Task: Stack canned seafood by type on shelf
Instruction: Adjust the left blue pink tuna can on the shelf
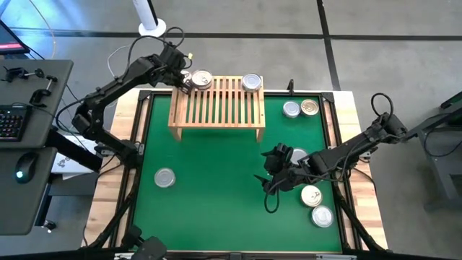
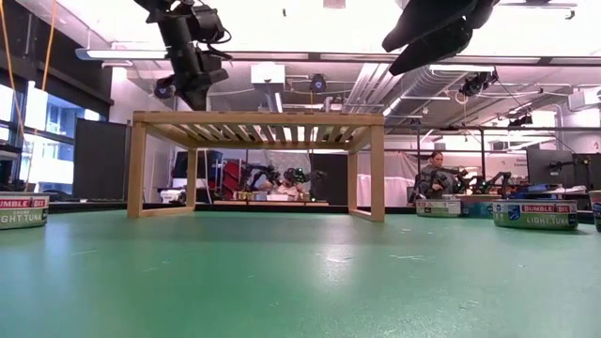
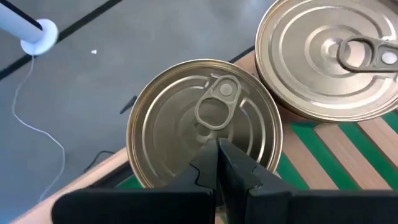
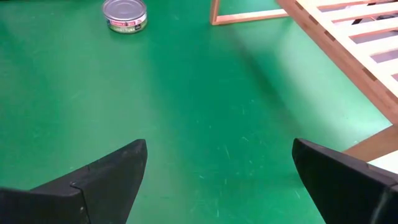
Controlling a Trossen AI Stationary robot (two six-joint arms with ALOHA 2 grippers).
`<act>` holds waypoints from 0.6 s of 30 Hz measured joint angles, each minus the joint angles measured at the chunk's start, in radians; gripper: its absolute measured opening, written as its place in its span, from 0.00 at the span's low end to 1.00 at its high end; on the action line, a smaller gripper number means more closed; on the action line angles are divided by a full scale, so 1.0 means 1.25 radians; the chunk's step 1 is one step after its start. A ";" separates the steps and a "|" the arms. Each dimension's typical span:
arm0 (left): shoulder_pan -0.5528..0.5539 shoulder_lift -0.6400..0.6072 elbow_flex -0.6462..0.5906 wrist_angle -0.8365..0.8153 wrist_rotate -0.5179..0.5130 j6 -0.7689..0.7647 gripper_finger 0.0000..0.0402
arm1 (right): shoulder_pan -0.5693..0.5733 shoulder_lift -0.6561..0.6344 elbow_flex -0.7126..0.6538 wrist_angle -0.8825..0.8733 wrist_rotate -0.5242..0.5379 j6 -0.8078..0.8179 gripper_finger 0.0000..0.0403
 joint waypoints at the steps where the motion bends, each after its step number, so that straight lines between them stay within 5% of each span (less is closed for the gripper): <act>1: 0.000 0.000 0.000 -0.003 0.002 -0.001 0.00 | 0.000 0.000 0.000 0.000 -0.001 0.000 0.98; 18: -0.029 -0.015 -0.001 -0.004 -0.005 -0.015 0.00 | 0.017 0.000 0.000 0.001 -0.005 0.000 0.98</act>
